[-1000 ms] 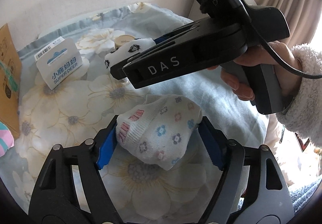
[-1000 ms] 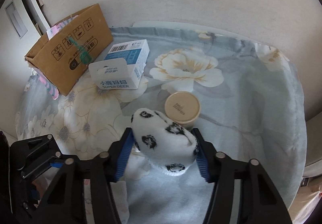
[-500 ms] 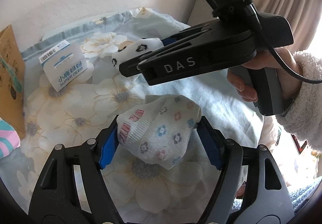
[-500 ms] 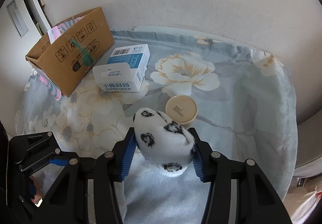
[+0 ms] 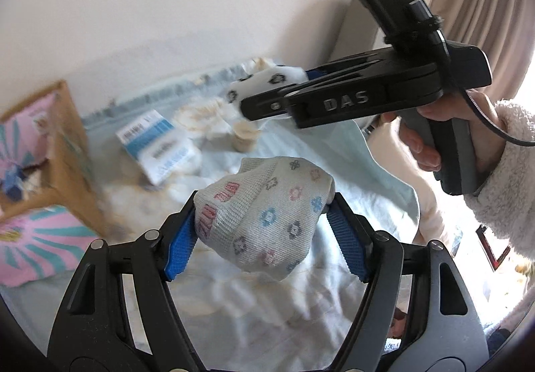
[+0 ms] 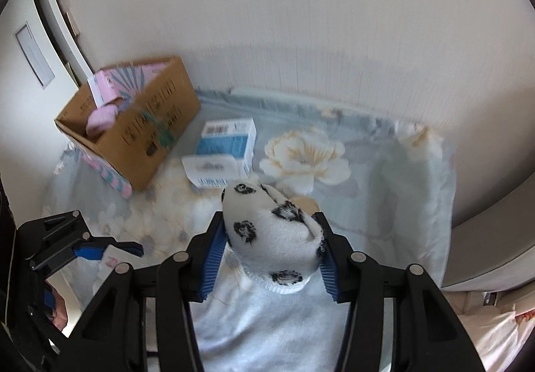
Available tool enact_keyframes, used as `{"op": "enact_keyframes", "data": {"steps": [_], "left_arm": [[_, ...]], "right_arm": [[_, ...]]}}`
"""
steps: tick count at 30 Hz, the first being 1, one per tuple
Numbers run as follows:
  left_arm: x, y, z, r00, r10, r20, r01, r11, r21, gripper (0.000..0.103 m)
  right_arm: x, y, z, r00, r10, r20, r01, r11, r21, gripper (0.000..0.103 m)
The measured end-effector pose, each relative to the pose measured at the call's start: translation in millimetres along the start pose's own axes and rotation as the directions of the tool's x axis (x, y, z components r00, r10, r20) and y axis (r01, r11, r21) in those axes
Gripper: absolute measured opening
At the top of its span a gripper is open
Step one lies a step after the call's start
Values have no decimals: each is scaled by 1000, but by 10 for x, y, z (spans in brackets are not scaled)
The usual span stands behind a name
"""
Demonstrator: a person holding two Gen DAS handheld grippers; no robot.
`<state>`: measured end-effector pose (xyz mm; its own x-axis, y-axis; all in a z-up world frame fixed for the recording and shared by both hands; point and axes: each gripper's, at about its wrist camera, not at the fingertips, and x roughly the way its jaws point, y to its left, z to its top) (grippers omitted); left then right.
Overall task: Organize objects
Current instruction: 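Carry the diaper pack and plush into the cardboard box and open both grippers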
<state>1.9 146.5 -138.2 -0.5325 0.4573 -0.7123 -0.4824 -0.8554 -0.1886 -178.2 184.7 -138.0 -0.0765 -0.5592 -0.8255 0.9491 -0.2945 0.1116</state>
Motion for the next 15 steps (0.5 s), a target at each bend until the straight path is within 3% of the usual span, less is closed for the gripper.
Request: {"op": "enact_keyframes", "data": {"steps": [15], "left_arm": [[-834,775,555,986,152,67,-148,987,-58,71]], "right_arm": [[-455,366,770,998,4,64,-3,1000,-13,47]]}}
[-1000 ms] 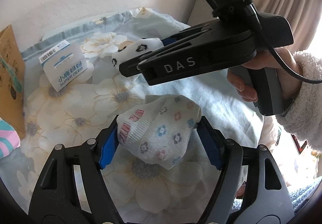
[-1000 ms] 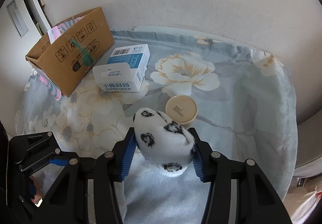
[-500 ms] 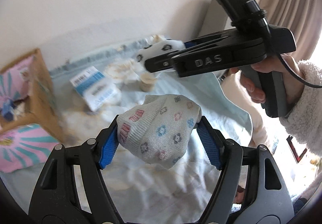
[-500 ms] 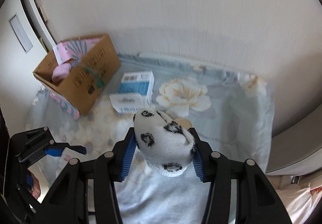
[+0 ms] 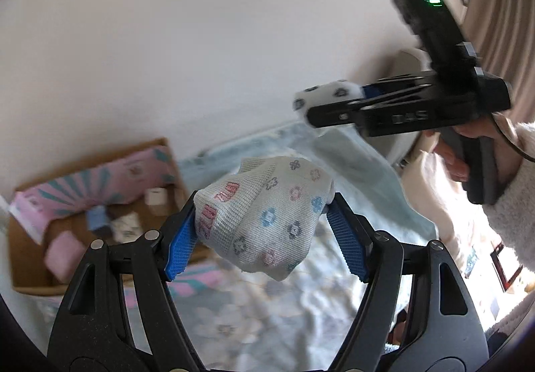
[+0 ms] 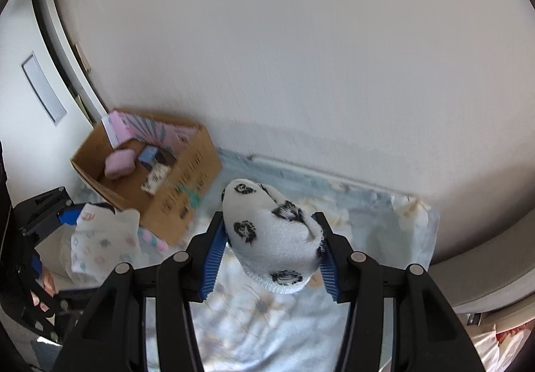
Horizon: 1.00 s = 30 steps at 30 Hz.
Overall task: Organize objects
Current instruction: 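Carry the diaper pack and plush into the cardboard box and open both grippers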
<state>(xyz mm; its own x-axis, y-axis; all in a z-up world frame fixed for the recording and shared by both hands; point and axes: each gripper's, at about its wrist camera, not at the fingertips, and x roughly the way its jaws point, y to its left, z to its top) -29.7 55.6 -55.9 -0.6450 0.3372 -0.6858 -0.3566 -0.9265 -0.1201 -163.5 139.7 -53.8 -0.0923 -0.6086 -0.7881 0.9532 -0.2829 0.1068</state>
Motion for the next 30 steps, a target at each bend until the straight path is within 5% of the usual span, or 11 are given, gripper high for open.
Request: {"op": "enact_keyframes", "data": {"steps": [15,30], "left_arm": [[-408,1627,162,968,248,-31,-249,954,-167,72],[-201,2531,-386,946,273,-177,-312,915,-256,72]], "right_arm": [[336,888,843,996,94,6,-94,993,-68,47],[1186,1788,952,976,183,-120,-197,974,-112,47]]}}
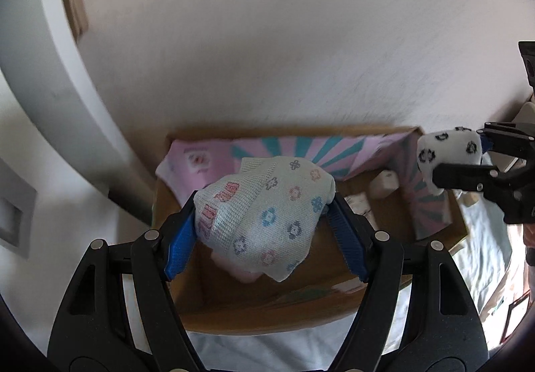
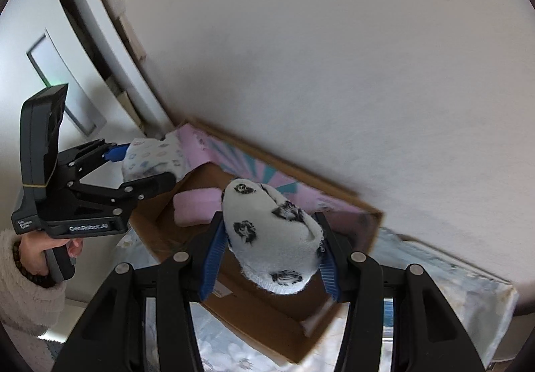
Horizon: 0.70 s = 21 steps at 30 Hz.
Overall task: Organize objects
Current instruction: 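Carry the diaper pack and plush into the cardboard box and open both grippers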
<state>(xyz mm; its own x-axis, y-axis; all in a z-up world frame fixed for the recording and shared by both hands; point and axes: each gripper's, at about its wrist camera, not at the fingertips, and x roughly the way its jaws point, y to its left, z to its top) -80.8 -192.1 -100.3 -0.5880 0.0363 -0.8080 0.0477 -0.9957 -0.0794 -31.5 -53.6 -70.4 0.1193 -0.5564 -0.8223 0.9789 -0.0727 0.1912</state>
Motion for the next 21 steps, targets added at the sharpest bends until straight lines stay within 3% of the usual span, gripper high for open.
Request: {"op": "enact_keyframes", "data": {"steps": [7,16,18,20,21], "left_arm": [[189,232,-146,998,-36,-43,35,999,-26,71],[246,265,-153,998,-34,-44,33,999,-17,72],[198,255,-137,1000,-16,-19,16,1000,-18,80],[169,245,-116,1000,8,-3,-8,1000,-24,103],[139,252,-110,1000,6,6,-6,1000,-27,103]], "right_arm": [[433,210,-95,996,3,-90,-6,1000,-26,47],[593,254,-132,994,12,-104,-14,1000,-21,47],[602,256,-115,994,13,-109,-16,1000,-22,47],[631,257,-105,991,24,-128,-26,1000,-17,49],[645,259,-109,990,32,-136,-34,999,-12,54]]}}
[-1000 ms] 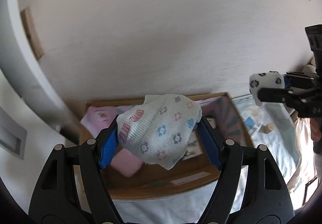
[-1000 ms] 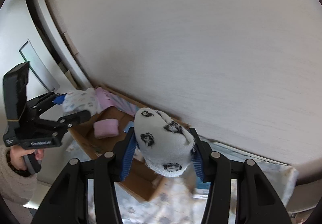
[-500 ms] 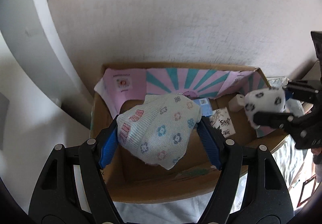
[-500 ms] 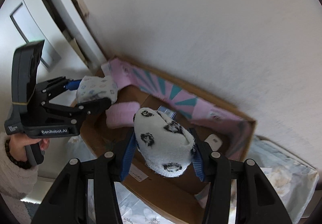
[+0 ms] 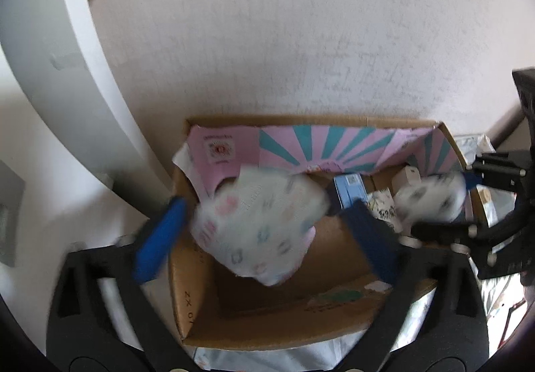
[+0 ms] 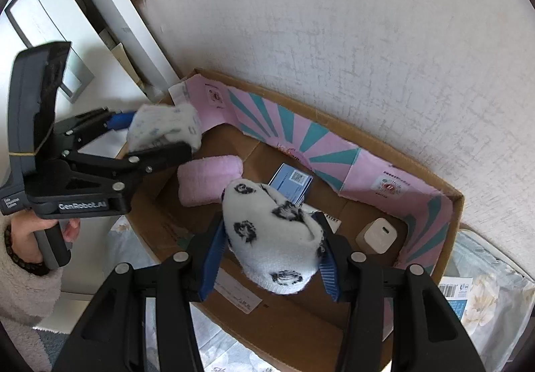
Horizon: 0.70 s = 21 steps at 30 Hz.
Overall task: Organize objects
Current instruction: 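Carry the diaper pack and plush into the cardboard box and open both grippers, then withdraw both tools from the box toward the milk box and beige jar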
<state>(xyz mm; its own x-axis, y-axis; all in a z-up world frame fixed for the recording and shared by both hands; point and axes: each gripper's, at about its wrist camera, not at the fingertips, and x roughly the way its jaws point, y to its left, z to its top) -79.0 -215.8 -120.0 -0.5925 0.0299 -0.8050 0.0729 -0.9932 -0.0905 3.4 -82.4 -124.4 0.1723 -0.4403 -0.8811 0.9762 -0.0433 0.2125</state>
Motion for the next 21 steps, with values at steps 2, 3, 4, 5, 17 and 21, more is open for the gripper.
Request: {"op": "enact_keyframes", "data": {"steps": [2,3,4,5,17,21], "left_arm": [[-52,-4,13,1000,-22,12,22,1000,-4,103],[-59,-13,16,1000,-26,12,26,1000,-3,103],[-71,-21,14,1000,-29,11,29,1000,-1,103],[-89,-30,10,999,-31,11,31,1000,2,103],[-68,-209,-150,1000,-5,-12,5,1000,14,103],[-114,-240,-174,1000,5,1,-5,1000,2,103]], "right_arm": [[-2,3,-17,1000,-1,-7,1,1000,2,74],[-10,10,-30,1000,-7,0,7,1000,-1,89],[-24,17,-49,1000,-12,7,13,1000,-4,92],[-33,25,-62,1000,-16,9,16,1000,-6,94],[-109,-3,-270,999,-47,-5,47,999,14,94],[-147,-27,-301,999,-36,1,36,999,30,94]]}}
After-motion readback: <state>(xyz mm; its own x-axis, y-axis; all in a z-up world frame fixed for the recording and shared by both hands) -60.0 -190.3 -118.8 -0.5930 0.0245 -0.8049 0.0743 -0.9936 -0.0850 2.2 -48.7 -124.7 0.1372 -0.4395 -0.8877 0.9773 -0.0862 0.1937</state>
